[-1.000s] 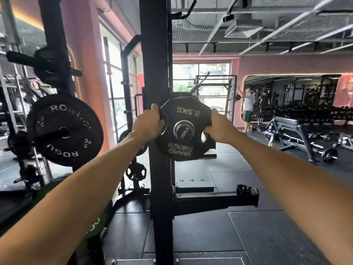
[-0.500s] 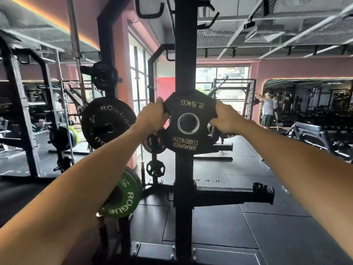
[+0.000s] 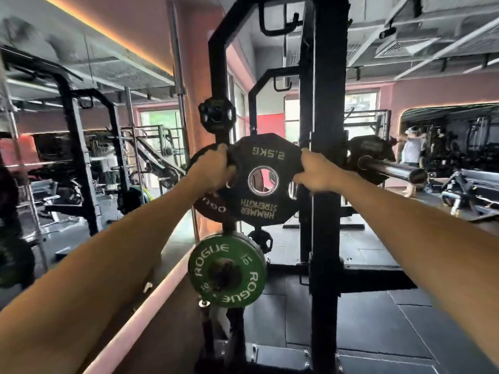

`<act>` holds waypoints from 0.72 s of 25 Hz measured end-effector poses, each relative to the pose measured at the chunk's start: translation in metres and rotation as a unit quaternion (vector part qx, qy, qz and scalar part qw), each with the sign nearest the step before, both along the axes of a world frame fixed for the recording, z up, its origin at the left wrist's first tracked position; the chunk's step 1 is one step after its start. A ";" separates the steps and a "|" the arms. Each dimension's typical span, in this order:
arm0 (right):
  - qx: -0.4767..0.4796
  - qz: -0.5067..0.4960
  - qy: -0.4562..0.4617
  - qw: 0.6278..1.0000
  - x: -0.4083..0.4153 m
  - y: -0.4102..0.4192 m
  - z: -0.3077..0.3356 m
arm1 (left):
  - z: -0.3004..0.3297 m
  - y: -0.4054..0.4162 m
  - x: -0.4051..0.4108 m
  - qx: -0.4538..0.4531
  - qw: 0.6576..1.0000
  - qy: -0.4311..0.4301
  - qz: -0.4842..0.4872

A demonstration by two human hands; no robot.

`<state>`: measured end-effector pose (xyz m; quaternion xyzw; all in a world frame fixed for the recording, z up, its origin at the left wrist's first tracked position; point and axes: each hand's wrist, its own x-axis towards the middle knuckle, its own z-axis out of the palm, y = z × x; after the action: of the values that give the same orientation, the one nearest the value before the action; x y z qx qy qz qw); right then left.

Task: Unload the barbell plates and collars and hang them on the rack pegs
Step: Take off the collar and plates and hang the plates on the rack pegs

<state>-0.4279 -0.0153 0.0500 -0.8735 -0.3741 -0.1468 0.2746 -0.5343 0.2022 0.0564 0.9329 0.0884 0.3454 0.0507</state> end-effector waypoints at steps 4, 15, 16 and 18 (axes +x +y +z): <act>-0.005 0.014 0.028 1.000 -0.021 0.070 0.009 | 0.006 0.072 -0.023 0.014 1.000 0.010 0.000; -0.020 0.019 0.030 0.999 0.020 0.213 0.020 | 0.011 0.225 0.021 0.001 0.999 -0.003 -0.034; -0.017 0.018 0.029 0.999 0.031 0.226 0.023 | 0.014 0.237 0.032 0.006 0.999 -0.006 -0.033; -0.006 0.015 0.038 0.999 0.051 0.247 0.031 | 0.024 0.257 0.051 0.011 0.999 -0.012 -0.033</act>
<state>-0.3769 0.2322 0.0807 -0.8743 -0.3773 -0.1077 0.2856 -0.4830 0.4596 0.0802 0.9315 0.0530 0.3560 0.0529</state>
